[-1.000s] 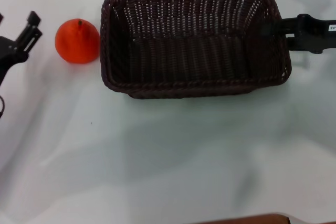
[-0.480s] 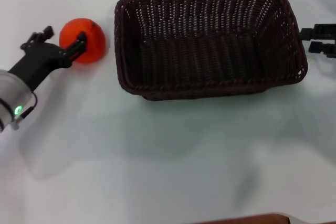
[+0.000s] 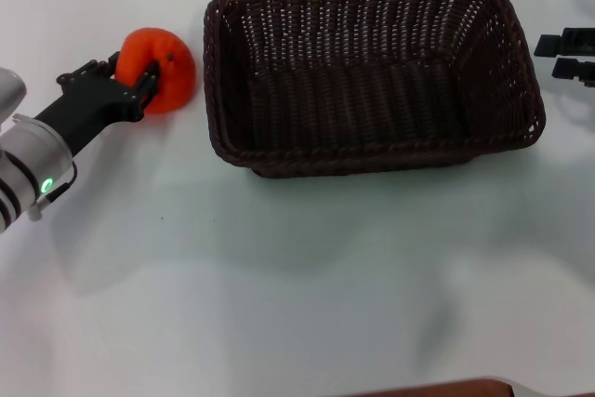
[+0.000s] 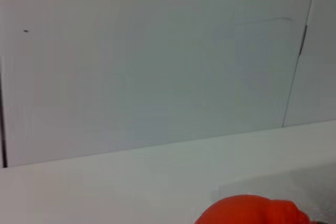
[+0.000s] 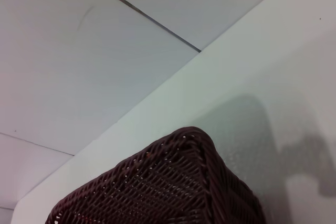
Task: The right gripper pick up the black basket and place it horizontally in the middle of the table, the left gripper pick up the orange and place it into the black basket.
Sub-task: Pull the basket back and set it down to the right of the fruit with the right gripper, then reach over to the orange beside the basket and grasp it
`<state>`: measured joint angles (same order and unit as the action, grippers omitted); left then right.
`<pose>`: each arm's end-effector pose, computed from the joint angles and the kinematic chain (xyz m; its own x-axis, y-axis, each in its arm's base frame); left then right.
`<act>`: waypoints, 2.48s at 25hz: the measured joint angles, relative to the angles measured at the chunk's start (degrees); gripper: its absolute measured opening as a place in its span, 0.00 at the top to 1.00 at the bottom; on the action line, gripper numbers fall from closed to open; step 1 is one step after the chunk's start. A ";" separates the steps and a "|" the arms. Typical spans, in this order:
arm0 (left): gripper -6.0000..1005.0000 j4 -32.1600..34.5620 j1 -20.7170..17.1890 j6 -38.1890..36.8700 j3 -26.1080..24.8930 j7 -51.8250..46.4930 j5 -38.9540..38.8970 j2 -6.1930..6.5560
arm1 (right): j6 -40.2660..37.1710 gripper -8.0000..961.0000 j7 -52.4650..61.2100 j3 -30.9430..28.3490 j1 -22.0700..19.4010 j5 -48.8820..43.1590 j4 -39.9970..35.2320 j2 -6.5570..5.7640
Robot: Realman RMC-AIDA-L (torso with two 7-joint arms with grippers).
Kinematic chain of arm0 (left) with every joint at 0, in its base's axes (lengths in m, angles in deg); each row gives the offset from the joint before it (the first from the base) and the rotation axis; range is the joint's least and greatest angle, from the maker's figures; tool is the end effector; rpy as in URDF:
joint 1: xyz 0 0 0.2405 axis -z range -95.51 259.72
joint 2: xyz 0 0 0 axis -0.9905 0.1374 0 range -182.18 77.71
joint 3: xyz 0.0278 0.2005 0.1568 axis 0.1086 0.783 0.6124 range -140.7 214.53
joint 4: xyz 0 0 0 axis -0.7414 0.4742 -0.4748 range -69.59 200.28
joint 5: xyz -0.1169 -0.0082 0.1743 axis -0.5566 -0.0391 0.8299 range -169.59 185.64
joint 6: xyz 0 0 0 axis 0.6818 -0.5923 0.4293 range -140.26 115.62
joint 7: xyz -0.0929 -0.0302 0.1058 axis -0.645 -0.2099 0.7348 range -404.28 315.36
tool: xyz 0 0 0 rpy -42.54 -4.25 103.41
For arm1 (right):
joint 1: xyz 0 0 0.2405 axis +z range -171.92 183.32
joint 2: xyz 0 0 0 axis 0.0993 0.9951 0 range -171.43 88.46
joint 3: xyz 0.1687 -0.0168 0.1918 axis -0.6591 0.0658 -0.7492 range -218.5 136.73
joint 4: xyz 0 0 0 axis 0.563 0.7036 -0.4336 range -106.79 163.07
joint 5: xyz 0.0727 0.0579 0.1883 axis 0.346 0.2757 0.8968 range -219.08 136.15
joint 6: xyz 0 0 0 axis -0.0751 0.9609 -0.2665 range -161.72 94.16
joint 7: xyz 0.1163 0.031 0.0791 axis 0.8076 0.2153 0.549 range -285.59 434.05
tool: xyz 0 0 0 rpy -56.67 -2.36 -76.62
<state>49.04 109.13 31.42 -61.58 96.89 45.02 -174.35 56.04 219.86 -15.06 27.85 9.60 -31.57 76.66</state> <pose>-0.3093 0.3504 -0.0736 0.7243 0.3166 0.6125 0.6829 -0.4513 -0.5744 0.3314 0.3079 0.0978 0.0563 0.8056 0.5897 0.9976 -0.0221 -0.0651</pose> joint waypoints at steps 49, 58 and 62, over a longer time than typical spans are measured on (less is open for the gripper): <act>0.20 -4.97 -3.13 8.54 -2.76 0.06 -0.53 -2.39 | -0.18 0.41 -7.95 -7.28 -2.32 10.35 -1.36 0.63; 0.16 -4.52 -2.22 7.24 -2.99 0.24 -0.52 -2.39 | -0.34 0.41 -8.06 -7.98 -2.44 10.36 -0.71 0.37; 0.23 -4.88 -3.25 7.32 -3.57 0.42 -0.53 -2.36 | -0.36 0.41 -8.08 -7.99 -2.38 10.42 -0.66 0.33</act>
<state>44.16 105.88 38.74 -65.15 97.31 44.49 -176.71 55.69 211.78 -23.05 25.46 20.02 -32.24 76.99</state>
